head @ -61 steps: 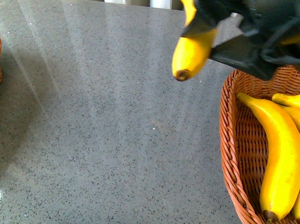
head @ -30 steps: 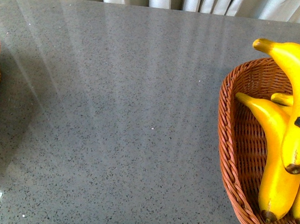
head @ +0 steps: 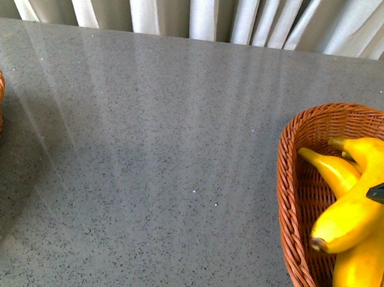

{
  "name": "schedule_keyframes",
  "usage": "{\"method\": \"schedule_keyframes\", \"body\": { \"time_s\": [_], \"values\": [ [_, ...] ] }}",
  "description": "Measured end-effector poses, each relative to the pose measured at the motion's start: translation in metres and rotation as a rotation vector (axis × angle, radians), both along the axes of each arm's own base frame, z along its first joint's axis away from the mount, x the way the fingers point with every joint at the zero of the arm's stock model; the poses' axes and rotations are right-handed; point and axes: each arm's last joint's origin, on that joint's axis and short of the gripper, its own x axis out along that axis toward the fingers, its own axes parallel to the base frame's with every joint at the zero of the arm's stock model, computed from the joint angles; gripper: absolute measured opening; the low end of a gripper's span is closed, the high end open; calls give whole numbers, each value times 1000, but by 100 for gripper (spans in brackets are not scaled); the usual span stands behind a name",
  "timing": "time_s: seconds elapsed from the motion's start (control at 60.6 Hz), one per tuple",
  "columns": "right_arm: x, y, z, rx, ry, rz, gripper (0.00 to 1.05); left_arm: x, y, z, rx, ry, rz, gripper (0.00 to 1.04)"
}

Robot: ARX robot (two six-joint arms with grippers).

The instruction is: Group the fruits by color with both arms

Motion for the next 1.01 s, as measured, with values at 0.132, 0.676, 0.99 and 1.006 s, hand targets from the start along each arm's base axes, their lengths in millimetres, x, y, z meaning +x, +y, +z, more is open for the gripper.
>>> {"method": "schedule_keyframes", "body": {
  "time_s": [0.132, 0.676, 0.99, 1.006],
  "values": [
    [-9, -10, 21, 1, -155, 32, 95, 0, 0, 0, 0, 0, 0, 96],
    [-38, -29, 30, -624, -916, 56, 52, 0, 0, 0, 0, 0, 0, 96],
    [-63, -45, 19, -704, -919, 89, 2, 0, 0, 0, 0, 0, 0, 96],
    [-63, -45, 18, -703, -919, 91, 2, 0, 0, 0, 0, 0, 0, 96]
  ]
}}
